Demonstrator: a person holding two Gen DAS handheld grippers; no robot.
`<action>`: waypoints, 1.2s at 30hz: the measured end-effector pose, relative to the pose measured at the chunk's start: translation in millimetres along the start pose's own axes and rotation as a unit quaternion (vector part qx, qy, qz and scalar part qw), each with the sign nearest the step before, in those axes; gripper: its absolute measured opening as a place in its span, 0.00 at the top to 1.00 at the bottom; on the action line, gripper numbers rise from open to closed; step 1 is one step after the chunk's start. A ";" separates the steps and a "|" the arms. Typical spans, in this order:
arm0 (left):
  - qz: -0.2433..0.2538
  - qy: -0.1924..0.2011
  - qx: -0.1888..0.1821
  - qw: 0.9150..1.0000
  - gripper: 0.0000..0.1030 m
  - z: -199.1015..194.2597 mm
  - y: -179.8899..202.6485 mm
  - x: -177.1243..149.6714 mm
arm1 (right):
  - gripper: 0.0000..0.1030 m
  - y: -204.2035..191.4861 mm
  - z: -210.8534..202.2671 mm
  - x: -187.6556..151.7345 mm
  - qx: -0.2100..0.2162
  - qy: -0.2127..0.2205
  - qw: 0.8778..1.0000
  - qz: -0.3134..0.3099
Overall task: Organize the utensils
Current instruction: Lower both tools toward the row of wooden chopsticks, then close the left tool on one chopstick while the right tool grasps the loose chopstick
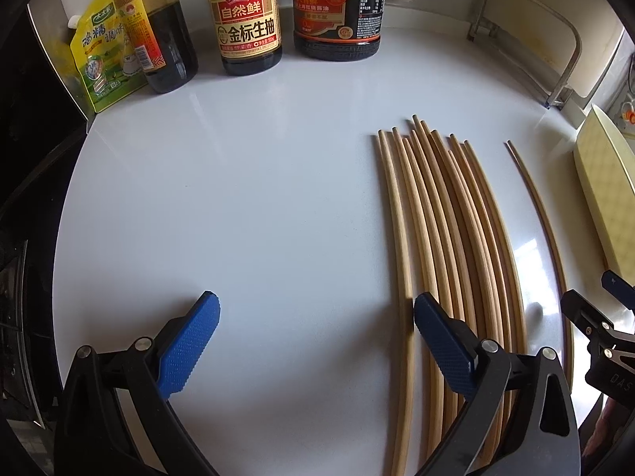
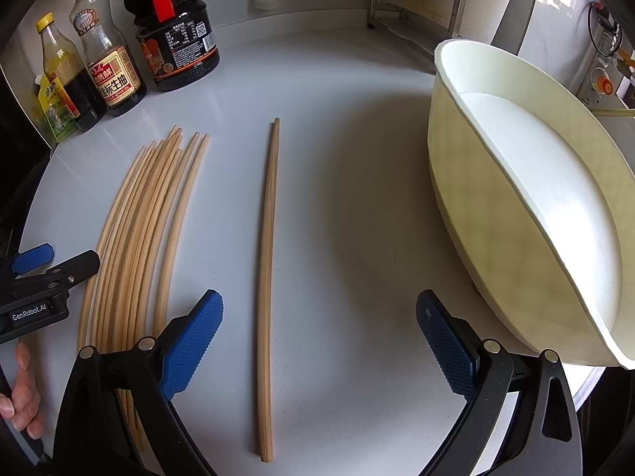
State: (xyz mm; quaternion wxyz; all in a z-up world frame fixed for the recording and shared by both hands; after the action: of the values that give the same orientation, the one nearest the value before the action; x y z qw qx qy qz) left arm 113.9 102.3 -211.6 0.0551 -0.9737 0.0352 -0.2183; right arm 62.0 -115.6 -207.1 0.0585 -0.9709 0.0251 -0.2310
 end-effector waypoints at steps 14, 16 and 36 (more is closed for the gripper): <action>-0.006 0.010 0.007 1.000 0.07 2.2 1.5 -1.0 | 0.20 -10.5 6.3 0.6 0.003 0.006 0.999 -0.037; 0.002 0.016 0.001 1.000 0.16 -0.8 6.0 -1.6 | 0.29 -12.3 6.6 0.8 0.012 0.007 0.999 -0.039; 0.005 -0.010 -0.041 0.999 0.93 -16.1 29.0 -10.4 | 0.94 -31.5 -0.4 -1.8 0.056 -0.017 0.997 -0.053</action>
State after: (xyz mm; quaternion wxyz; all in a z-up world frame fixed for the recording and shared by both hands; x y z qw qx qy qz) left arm 96.4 73.1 -205.1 0.0163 -0.9771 0.0486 -0.2063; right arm 60.9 -84.2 -203.7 0.1012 -0.9699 -0.0407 -0.2179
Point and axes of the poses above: each gripper's, at about its wrist camera, not at the fingertips, and z roughly the way its jaws point, y to its right, x to its top, the point moved 9 cm from there along z, roughly the way its jaws point, and after that the axes turned 7 degrees about x, right-handed, at the moved point
